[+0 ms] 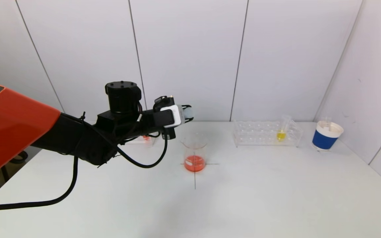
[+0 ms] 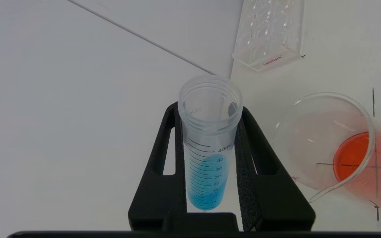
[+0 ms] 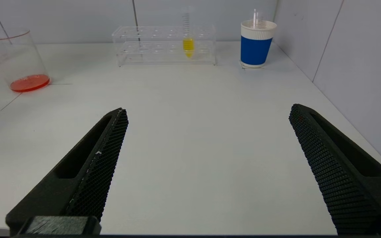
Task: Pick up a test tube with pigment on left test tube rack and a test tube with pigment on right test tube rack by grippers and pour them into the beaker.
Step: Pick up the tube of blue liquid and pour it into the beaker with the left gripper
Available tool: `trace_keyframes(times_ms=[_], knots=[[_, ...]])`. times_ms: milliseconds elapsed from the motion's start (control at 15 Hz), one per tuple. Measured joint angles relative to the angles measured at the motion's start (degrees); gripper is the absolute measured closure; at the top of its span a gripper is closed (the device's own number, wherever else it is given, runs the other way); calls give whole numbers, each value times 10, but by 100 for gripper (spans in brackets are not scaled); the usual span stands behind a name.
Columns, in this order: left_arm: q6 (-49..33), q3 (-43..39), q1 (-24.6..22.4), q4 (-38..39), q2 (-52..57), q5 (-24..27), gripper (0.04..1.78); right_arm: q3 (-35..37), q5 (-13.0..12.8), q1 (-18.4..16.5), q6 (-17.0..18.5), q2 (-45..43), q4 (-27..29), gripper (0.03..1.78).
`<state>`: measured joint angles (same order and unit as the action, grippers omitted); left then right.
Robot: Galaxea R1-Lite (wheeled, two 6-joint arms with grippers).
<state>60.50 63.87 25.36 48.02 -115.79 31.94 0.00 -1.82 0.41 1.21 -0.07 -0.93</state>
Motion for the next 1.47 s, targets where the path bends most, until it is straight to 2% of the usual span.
trace_keyframes(times_ms=[1467], knots=[[129,-25,7,3,-33,-22,138,0,0,0,0,0,0,4]])
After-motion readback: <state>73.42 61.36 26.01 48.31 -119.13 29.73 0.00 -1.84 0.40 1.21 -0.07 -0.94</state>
